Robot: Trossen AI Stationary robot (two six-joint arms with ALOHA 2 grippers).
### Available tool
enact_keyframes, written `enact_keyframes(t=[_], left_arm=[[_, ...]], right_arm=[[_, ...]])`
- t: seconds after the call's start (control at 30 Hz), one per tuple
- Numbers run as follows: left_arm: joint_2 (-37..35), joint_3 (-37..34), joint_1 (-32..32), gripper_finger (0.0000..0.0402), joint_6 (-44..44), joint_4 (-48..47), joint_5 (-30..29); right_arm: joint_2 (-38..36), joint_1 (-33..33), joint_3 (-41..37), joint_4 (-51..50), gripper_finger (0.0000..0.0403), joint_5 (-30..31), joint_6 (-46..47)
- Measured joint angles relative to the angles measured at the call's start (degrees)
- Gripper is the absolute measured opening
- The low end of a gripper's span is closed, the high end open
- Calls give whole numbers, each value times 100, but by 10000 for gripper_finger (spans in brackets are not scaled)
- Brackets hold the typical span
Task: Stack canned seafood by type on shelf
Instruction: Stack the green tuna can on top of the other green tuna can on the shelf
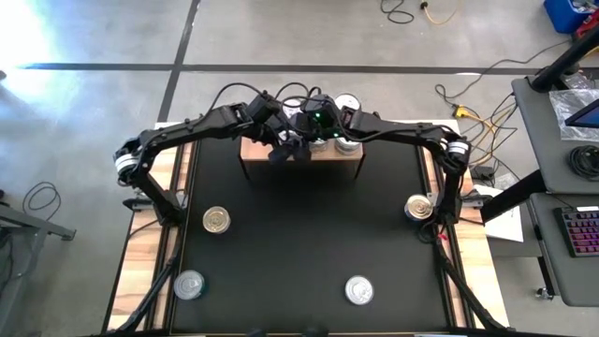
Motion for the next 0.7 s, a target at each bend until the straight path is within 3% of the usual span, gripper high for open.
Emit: enact_keyframes(t=[0.13,0.37,0.7], left_arm=[[-21,-148,4,400,100,124,226],[-20,-239,0,400,69,402,-79],[-15,-236,16,400,231,304,114]], right_arm=[[-7,2,8,-164,219,-10,-82],[-2,-40,-7,-212,219,11,60],[28,-50,-11,-236,219,-60,251]])
